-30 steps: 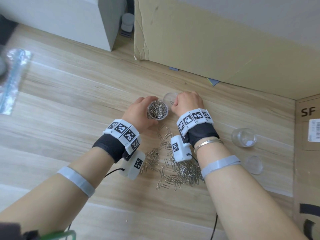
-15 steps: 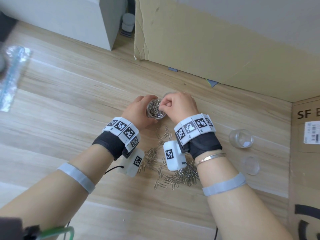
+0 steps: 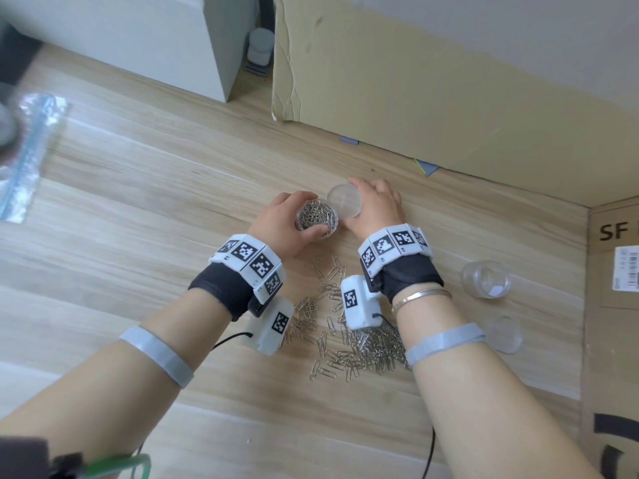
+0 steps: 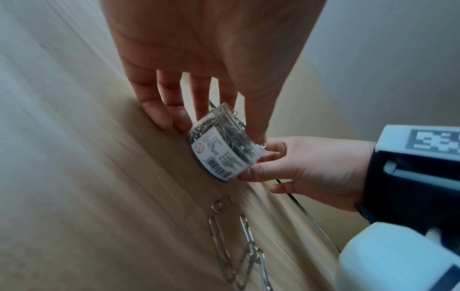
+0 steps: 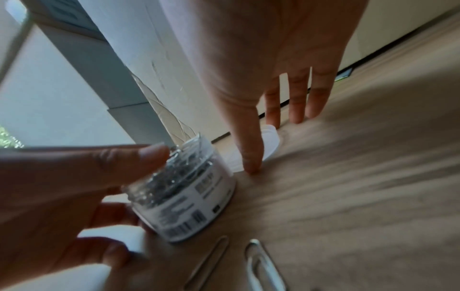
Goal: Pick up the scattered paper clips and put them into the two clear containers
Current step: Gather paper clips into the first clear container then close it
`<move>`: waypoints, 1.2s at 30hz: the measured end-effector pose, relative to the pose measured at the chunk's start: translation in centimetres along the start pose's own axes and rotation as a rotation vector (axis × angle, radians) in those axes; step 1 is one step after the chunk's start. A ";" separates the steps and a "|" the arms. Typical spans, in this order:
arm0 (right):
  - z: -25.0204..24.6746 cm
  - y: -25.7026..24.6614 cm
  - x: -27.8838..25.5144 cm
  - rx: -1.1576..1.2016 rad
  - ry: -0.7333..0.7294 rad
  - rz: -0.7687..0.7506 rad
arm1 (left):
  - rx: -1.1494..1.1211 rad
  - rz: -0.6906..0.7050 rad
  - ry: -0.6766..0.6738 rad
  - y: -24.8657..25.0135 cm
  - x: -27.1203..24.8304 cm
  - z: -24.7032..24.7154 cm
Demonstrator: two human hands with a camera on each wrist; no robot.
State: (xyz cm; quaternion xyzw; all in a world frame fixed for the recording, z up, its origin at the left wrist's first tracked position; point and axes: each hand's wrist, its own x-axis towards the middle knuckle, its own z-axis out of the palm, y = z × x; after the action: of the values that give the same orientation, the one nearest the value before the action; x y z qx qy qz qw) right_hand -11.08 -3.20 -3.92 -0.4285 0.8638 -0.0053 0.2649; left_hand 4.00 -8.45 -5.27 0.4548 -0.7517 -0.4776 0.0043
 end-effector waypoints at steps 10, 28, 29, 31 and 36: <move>-1.8 0.1 -1.9 -0.057 -0.061 -0.102 | 0.068 0.014 -0.095 -0.3 -0.1 -0.6; -3.3 -1.9 -3.6 0.100 -0.097 -0.231 | -0.035 0.122 0.005 0.9 -0.2 -0.1; -3.4 -1.7 -3.7 0.108 -0.110 -0.253 | -0.049 0.125 -0.003 1.0 -0.3 -0.1; -3.5 -1.4 -3.8 0.137 -0.134 -0.293 | -0.075 0.126 -0.012 1.2 -0.4 -0.2; -4.1 -1.0 -3.9 0.100 -0.130 -0.264 | -0.116 0.121 -0.037 1.6 -0.4 -0.3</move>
State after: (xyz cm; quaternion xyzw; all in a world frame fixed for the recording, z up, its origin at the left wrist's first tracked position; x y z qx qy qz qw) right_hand -10.32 -1.85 1.57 -0.5240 0.7798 -0.0552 0.3380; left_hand 3.29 -8.16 -3.78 0.3984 -0.7489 -0.5276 0.0458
